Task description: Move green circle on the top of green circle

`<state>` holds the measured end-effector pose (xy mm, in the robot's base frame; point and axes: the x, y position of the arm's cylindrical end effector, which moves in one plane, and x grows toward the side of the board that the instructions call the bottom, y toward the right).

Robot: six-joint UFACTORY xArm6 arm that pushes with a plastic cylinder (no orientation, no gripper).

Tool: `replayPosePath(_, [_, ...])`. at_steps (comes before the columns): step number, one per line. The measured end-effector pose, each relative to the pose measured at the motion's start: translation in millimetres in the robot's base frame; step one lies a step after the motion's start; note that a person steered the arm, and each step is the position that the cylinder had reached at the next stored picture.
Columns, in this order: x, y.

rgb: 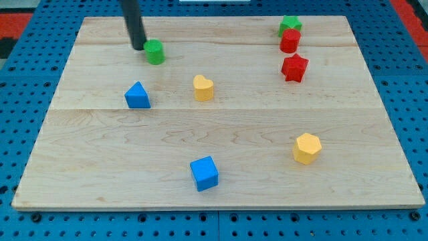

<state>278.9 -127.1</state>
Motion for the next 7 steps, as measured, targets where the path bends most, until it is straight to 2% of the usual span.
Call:
replayPosePath(1, [-2.0, 68.4])
replayPosePath(2, [8.7, 110.3])
replayPosePath(3, [17.9, 107.4])
replayPosePath(4, [-11.3, 73.8])
replayPosePath(5, [-2.8, 52.2])
replayPosePath(6, [40.8, 68.5])
replayPosePath(7, [47.7, 42.6])
